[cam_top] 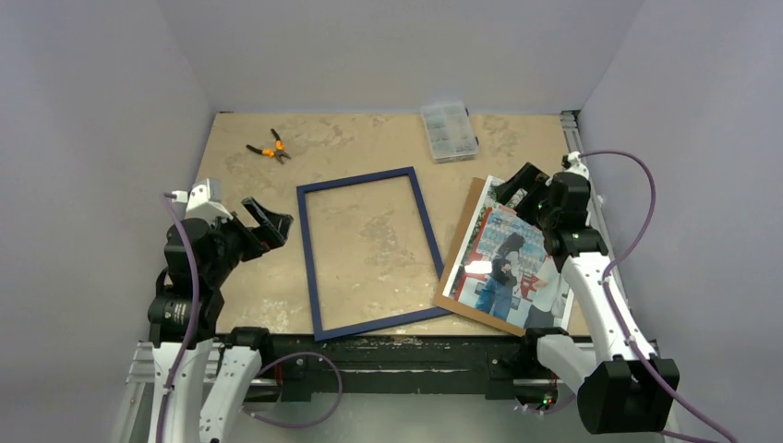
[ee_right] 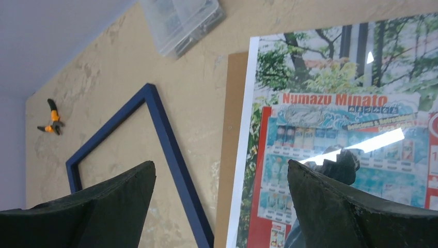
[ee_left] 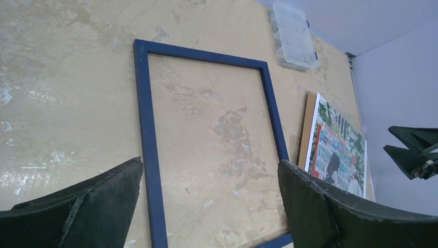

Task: Put the photo into the frame
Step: Adjust the photo frame at the center of the board.

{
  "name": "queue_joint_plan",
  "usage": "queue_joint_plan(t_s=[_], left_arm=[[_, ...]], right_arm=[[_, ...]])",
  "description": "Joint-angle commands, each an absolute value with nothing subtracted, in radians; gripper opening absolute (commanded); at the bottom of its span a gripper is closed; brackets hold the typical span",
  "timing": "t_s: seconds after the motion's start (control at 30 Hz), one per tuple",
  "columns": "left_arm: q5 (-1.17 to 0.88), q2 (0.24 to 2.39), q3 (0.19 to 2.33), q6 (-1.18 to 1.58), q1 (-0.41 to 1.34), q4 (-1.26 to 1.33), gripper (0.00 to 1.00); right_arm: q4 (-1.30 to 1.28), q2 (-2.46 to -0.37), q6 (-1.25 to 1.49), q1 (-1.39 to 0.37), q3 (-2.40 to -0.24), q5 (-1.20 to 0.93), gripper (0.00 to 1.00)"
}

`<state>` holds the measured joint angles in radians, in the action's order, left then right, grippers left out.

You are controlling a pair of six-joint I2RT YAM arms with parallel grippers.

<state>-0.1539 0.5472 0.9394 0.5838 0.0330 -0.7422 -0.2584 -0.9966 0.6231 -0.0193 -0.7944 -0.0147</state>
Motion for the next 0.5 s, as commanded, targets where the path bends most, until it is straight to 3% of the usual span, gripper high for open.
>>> queue_joint_plan(t_s=[0.0,0.23,0.47], left_arm=[[-0.172,0.512,0.918,0.611,0.027,-0.754,1.0],[-0.127,0.615,0.948,0.625,0.026,-0.861,1.0],[-0.242,0.603,0.898,0.66,0.026,-0.767,1.0]], right_arm=[[-0.333,-1.001,0.646,-0.018,-0.824,-0.118,0.99],[-0.382,-1.073,0.596,-0.019,-0.846,-0.218,0.99],[-0.461,-1.117,0.461,-0.061,-0.876,-0.275,0.99]])
